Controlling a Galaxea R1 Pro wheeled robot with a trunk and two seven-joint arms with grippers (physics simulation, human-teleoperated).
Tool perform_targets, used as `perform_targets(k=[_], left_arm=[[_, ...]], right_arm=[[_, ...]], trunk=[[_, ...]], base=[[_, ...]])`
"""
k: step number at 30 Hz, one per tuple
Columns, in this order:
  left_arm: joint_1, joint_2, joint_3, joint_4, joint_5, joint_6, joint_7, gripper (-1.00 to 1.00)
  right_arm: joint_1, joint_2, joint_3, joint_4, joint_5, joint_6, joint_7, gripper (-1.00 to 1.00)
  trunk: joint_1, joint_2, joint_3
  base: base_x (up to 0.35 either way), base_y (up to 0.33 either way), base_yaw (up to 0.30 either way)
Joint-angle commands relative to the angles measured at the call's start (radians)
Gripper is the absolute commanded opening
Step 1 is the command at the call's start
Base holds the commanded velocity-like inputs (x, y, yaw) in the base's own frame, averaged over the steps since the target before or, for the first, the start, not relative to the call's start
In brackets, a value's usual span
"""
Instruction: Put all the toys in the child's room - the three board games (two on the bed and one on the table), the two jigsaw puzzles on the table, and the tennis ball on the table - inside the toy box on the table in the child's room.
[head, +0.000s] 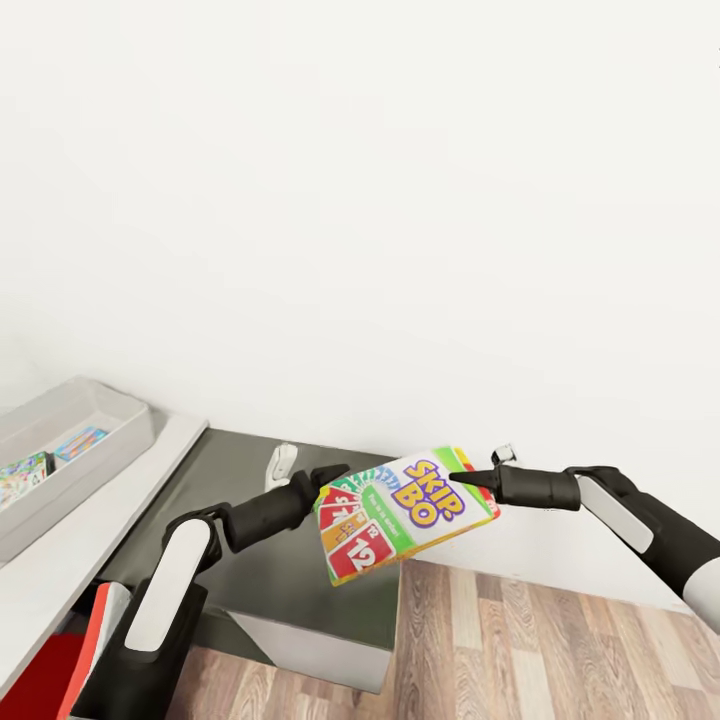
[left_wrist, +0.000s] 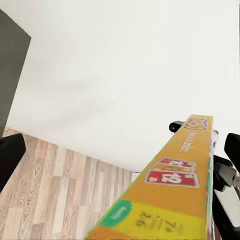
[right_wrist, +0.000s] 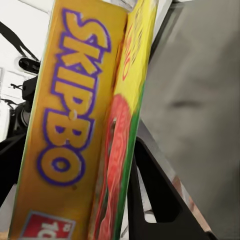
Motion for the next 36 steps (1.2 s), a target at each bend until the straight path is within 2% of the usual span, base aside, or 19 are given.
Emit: perform_targets(k=[1, 7, 11, 15, 22, 32, 36], left_arm=[[-0.001, 0.000, 0.000, 0.000, 0.010, 0.003, 0.010, 1.00], [-0.001, 0.000, 0.001, 0.002, 0.010, -0.004, 0.008, 1.00], [-0.001, 0.000, 0.001, 0.001, 0.011, -0.015, 0.001, 1.00], [0.000, 0.001, 0.001, 0.001, 0.011, -0.020, -0.013, 1.00], [0.001, 0.005, 0.001, 0.002, 0.010, -0.023, -0.026, 1.00], [0.007, 0.008, 0.002, -0.006, 0.010, -0.023, -0.028, 1.00], [0.037, 0.027, 0.010, -0.042, 0.010, -0.022, -0.042, 1.00]], right_arm=[[-0.002, -0.005, 0.001, 0.001, -0.008, 0.010, -0.001, -1.00], [-0.003, -0.028, -0.013, 0.006, -0.009, 0.020, 0.000, -1.00], [-0.002, -0.040, -0.036, 0.007, -0.008, 0.024, 0.000, -1.00], [0.000, -0.043, -0.054, 0.009, -0.008, 0.026, -0.001, -1.00], [0.001, -0.048, -0.063, 0.009, -0.008, 0.027, -0.003, -1.00], [0.001, -0.048, -0.064, 0.010, -0.008, 0.027, -0.003, -1.00], [0.001, -0.045, -0.064, 0.010, -0.006, 0.027, -0.004, -1.00]], trunk=[[0.001, -0.002, -0.002], [0.001, -0.002, 0.001], [0.001, -0.002, 0.003], [0.001, -0.002, 0.004], [0.001, -0.002, 0.009], [0.001, -0.002, 0.017], [0.001, -0.002, 0.020]], base=[[0.000, 0.000, 0.242], [0.000, 0.000, 0.257], [0.000, 0.000, 0.272], [0.000, 0.000, 0.276], [0.000, 0.000, 0.259], [0.000, 0.000, 0.263], [0.000, 0.000, 0.268]])
